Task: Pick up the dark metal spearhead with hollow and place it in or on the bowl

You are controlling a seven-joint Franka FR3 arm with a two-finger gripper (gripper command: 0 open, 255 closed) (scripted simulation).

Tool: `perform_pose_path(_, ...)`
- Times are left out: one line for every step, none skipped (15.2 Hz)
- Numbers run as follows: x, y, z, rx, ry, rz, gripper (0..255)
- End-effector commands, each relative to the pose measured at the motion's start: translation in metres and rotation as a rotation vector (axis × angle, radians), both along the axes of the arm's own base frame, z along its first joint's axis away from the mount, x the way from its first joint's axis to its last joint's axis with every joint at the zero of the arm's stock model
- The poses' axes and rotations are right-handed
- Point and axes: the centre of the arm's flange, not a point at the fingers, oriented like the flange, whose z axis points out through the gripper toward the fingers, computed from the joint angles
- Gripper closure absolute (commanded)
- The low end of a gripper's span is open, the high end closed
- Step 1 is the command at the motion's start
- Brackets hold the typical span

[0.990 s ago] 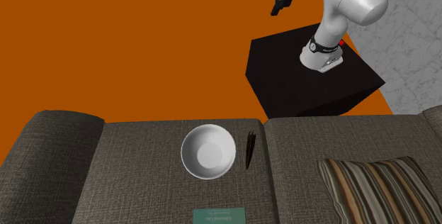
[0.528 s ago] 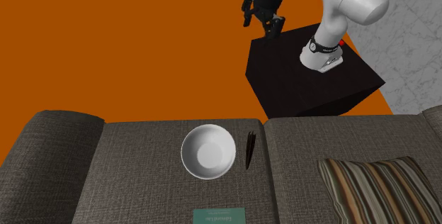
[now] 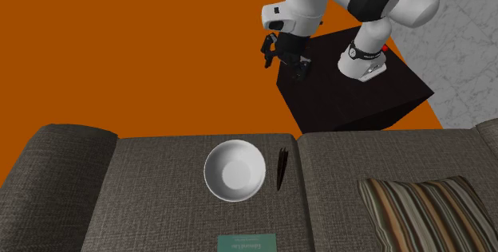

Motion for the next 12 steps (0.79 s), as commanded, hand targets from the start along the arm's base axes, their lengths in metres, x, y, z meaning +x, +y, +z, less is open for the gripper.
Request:
perform_pose_path(0.01,0.017,-0.016,0.007,-0.005,0.055,0)
perform_pose_path(0.014,0.025,-0.024,0.01,-0.006,0.081,0)
perform_pose_path(0.018,0.034,-0.032,0.014,-0.008,0.108,0)
perform_pose_path(0.022,0.043,-0.04,0.017,-0.01,0.134,0)
perform_pose_path(0.025,0.051,-0.048,0.02,-0.011,0.161,0)
perform_pose_path(0.028,0.06,-0.056,0.023,-0.013,0.187,0)
perform_pose_path(0.031,0.069,-0.064,0.026,-0.015,0.214,0)
perform_pose_path(0.034,0.078,-0.072,0.03,-0.017,0.24,0)
perform_pose_path(0.037,0.087,-0.08,0.033,-0.018,0.267,0)
perform_pose_path(0.039,0.096,-0.088,0.036,-0.02,0.293,0)
perform_pose_path(0.041,0.106,-0.096,0.039,-0.022,0.32,0)
perform_pose_path(0.043,0.115,-0.104,0.043,-0.023,0.346,0)
